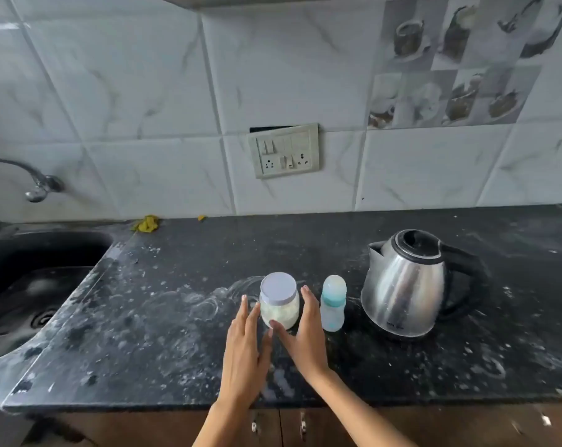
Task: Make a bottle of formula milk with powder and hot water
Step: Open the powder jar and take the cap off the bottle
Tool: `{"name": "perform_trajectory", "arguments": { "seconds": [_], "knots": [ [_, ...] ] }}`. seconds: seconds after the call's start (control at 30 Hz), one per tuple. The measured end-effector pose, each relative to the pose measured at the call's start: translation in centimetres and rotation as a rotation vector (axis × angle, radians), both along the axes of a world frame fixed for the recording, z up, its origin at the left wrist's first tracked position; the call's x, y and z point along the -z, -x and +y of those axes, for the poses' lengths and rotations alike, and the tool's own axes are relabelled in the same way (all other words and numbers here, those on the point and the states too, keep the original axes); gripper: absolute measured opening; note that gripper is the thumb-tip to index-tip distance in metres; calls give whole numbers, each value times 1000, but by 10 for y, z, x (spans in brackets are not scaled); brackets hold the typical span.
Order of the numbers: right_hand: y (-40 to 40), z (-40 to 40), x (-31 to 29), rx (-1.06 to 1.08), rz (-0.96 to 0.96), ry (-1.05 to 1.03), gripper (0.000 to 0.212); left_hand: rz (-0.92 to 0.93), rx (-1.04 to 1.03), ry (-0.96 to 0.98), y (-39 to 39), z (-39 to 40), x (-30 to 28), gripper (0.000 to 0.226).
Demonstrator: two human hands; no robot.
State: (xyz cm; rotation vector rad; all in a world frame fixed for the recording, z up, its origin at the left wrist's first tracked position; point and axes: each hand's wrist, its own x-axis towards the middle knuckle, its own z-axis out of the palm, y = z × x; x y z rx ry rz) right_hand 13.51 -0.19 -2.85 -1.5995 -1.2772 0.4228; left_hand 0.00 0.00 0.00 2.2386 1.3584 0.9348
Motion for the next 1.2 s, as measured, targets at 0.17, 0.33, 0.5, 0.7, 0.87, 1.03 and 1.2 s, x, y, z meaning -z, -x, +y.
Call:
{"name": "perform_trajectory", "arguments": {
  "seconds": [0.17, 0.33, 0.5, 0.7, 0.87, 1.03, 1.2],
  "knots": [
    [-2, 33, 3, 84, 135, 80, 104, -59, 160, 110, 2, 52, -4, 55],
    [-4, 48, 12, 92, 205, 91, 80, 65, 358, 56, 1, 102, -16, 54],
    [-9, 49, 10, 90, 259, 106, 78, 312, 622, 168, -12, 137, -36, 72],
    [-6, 48, 7, 105, 276, 76, 77, 606, 752, 84, -31, 155, -54, 65],
    [-5, 49, 9, 109, 213, 75, 82, 757, 748, -140, -30, 144, -52, 63],
    [-3, 51, 12, 124, 162, 75, 84, 785, 724, -238, -28, 136, -51, 59],
    [-3, 53, 17, 142, 153, 80, 85, 801, 710, -306, -26, 139, -42, 53]
  ]
}}
